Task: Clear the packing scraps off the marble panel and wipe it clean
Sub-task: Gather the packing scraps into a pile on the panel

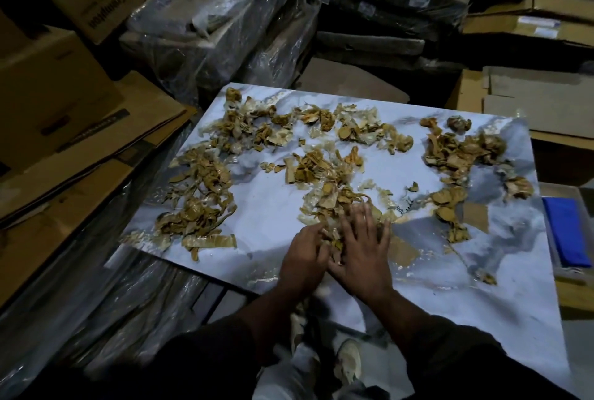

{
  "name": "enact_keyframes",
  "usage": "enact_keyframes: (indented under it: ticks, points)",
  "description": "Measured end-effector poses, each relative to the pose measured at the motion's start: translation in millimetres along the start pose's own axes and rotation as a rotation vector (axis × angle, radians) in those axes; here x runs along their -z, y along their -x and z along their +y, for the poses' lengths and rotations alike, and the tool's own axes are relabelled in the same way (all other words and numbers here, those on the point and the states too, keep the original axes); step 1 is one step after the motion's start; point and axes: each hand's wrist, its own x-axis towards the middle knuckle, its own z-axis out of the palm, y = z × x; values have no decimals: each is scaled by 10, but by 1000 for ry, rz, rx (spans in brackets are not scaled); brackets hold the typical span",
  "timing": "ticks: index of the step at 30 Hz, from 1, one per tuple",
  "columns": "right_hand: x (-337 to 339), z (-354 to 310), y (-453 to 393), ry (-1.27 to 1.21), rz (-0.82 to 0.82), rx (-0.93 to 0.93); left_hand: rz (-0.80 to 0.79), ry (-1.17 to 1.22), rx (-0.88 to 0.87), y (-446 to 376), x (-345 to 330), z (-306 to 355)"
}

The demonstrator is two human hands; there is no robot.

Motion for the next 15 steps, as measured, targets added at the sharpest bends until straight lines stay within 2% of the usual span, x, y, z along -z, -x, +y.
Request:
enact_keyframes:
  ticks: [4,9,15]
  points:
    - [75,223,-56,-11,17,0,169,-7,-1,-47,138,-43]
    - [48,286,-174,-62,-135,-26,-72,-124,131,-201,137,-241]
    - [-23,160,-375,-90,-160,44,-152,-113,60,-475,121,-101]
